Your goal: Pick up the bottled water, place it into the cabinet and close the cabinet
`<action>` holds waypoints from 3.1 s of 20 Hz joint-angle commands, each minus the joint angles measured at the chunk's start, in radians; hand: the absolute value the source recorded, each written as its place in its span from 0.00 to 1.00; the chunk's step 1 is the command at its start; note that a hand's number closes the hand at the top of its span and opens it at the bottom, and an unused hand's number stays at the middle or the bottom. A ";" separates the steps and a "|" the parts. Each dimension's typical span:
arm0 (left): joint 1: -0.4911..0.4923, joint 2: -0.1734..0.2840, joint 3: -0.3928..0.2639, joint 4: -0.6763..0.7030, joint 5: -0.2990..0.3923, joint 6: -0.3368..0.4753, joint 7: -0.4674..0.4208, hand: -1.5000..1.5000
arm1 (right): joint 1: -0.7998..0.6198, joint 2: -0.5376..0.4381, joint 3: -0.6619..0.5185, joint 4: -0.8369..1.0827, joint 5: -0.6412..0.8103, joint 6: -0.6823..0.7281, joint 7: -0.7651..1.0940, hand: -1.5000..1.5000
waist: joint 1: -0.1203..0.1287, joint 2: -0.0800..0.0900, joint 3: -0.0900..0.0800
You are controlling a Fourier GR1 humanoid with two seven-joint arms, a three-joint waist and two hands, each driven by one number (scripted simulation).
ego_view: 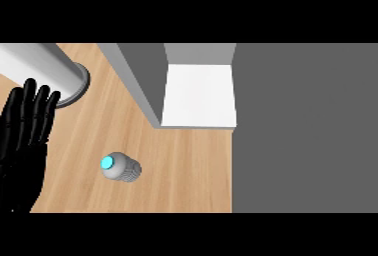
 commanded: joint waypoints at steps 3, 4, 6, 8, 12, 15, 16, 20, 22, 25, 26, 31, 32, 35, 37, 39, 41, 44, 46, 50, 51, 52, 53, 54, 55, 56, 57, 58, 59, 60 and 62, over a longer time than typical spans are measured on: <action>0.059 0.034 -0.048 -0.057 0.140 -0.150 0.000 0.00 | 0.094 -0.013 -0.005 -0.054 -0.030 0.038 0.022 0.00 | -0.020 -0.028 -0.008; 0.084 0.021 -0.109 -0.051 0.148 -0.186 -0.033 0.00 | 0.130 0.003 0.026 -0.095 -0.016 0.031 0.020 0.00 | -0.026 -0.030 -0.009; 0.135 0.020 -0.208 -0.127 0.208 -0.255 -0.003 0.00 | 0.170 0.004 0.021 -0.076 -0.012 0.040 -0.022 0.00 | -0.026 -0.033 -0.008; 0.230 0.007 -0.275 -0.056 0.323 -0.282 0.129 0.00 | 0.159 0.013 0.092 -0.082 -0.171 0.125 0.096 0.00 | -0.019 -0.031 -0.008; 0.354 0.061 -0.281 -0.240 0.429 -0.283 0.235 0.00 | 0.288 -0.039 0.034 -0.222 -0.294 0.183 0.138 0.00 | -0.020 -0.032 -0.007; 0.428 0.069 -0.342 -0.389 0.429 -0.250 0.298 0.00 | 0.273 -0.063 0.007 -0.327 -0.354 0.154 0.265 0.00 | -0.012 -0.030 -0.008; 0.476 0.128 -0.242 -0.426 0.533 -0.291 0.295 0.00 | 0.348 -0.023 0.101 -0.378 -0.277 0.136 0.260 0.00 | -0.013 -0.031 -0.009; 0.538 0.125 -0.287 -0.501 0.489 -0.271 0.322 0.00 | 0.350 -0.083 -0.050 -0.420 -0.418 0.174 0.293 0.00 | -0.012 -0.031 -0.007; 0.615 0.129 -0.305 -0.515 0.492 -0.299 0.280 0.00 | 0.386 -0.051 -0.015 -0.377 -0.374 0.198 0.228 0.00 | -0.006 -0.034 -0.007; 0.573 0.145 -0.271 -0.519 0.508 -0.277 0.311 0.00 | 0.401 -0.055 -0.016 -0.460 -0.400 0.181 0.292 0.00 | -0.017 -0.034 -0.008; 0.613 0.157 -0.272 -0.532 0.509 -0.292 0.299 0.00 | 0.455 -0.063 -0.048 -0.418 -0.432 0.239 0.225 0.00 | -0.020 -0.037 -0.006; 0.626 0.162 -0.266 -0.536 0.500 -0.293 0.277 0.00 | 0.432 -0.063 -0.064 -0.454 -0.434 0.226 0.263 0.00 | -0.016 -0.037 -0.007; 0.632 0.151 -0.292 -0.526 0.488 -0.280 0.287 0.00 | 0.417 -0.056 -0.043 -0.477 -0.436 0.209 0.291 0.00 | -0.015 -0.036 -0.008; 0.660 0.168 -0.271 -0.540 0.481 -0.294 0.260 0.00 | 0.409 -0.068 -0.077 -0.449 -0.449 0.222 0.285 0.00 | -0.009 -0.036 -0.007; 0.685 0.174 -0.273 -0.534 0.489 -0.299 0.252 0.00 | 0.428 -0.050 -0.062 -0.476 -0.451 0.214 0.293 0.00 | -0.012 -0.038 -0.008; 0.660 0.178 -0.217 -0.509 0.534 -0.287 0.251 0.00 | 0.410 -0.056 -0.081 -0.439 -0.460 0.233 0.268 0.00 | -0.017 -0.032 -0.007; 0.685 0.173 -0.206 -0.504 0.515 -0.297 0.214 0.00 | 0.435 -0.041 -0.057 -0.454 -0.459 0.231 0.278 0.00 | -0.014 -0.036 -0.008; 0.692 0.170 -0.161 -0.526 0.515 -0.254 0.229 0.00 | 0.443 -0.061 -0.096 -0.441 -0.469 0.257 0.259 0.00 | -0.018 -0.034 -0.007; 0.654 0.149 -0.128 -0.433 0.485 -0.269 0.161 0.00 | 0.447 -0.058 -0.096 -0.485 -0.501 0.244 0.292 0.00 | -0.022 -0.034 -0.008; 0.677 0.155 -0.095 -0.430 0.520 -0.261 0.172 0.00 | 0.509 -0.069 -0.146 -0.501 -0.545 0.278 0.266 0.00 | -0.032 -0.035 -0.008; 0.686 0.174 -0.065 -0.419 0.536 -0.271 0.183 0.00 | 0.528 -0.060 -0.117 -0.520 -0.512 0.289 0.261 0.00 | -0.031 -0.034 -0.008; 0.659 0.173 -0.038 -0.333 0.528 -0.301 0.138 0.00 | 0.530 -0.080 -0.185 -0.467 -0.579 0.320 0.229 0.00 | -0.033 -0.032 -0.008; 0.664 0.190 -0.028 -0.370 0.546 -0.287 0.182 0.00 | 0.533 -0.075 -0.169 -0.503 -0.576 0.301 0.258 0.00 | -0.035 -0.032 -0.008; 0.607 0.193 0.010 -0.300 0.536 -0.289 0.170 0.00 | 0.532 -0.086 -0.203 -0.461 -0.580 0.338 0.213 0.00 | -0.039 -0.030 -0.008; 0.656 0.175 -0.032 -0.315 0.500 -0.299 0.154 0.00 | 0.574 -0.065 -0.170 -0.540 -0.574 0.313 0.252 0.00 | -0.040 -0.034 -0.009; 0.620 0.165 -0.044 -0.289 0.463 -0.294 0.154 0.00 | 0.550 -0.078 -0.194 -0.478 -0.585 0.340 0.222 0.00 | -0.034 -0.030 -0.008; 0.587 0.176 -0.009 -0.237 0.478 -0.300 0.148 0.00 | 0.507 -0.071 -0.175 -0.490 -0.569 0.301 0.254 0.00 | -0.031 -0.028 -0.009; 0.595 0.172 0.001 -0.165 0.464 -0.341 0.092 0.00 | 0.558 -0.065 -0.186 -0.513 -0.581 0.322 0.233 0.00 | -0.039 -0.031 -0.009; 0.580 0.178 0.014 -0.181 0.480 -0.331 0.112 0.00 | 0.536 -0.091 -0.227 -0.482 -0.621 0.330 0.238 0.00 | -0.036 -0.029 -0.009; 0.549 0.182 0.026 -0.173 0.492 -0.309 0.145 0.00 | 0.514 -0.078 -0.211 -0.468 -0.603 0.318 0.236 0.00 | -0.036 -0.027 -0.009; 0.485 0.176 0.031 -0.049 0.463 -0.326 0.111 0.00 | 0.537 -0.077 -0.190 -0.476 -0.594 0.349 0.224 0.00 | -0.046 -0.027 -0.009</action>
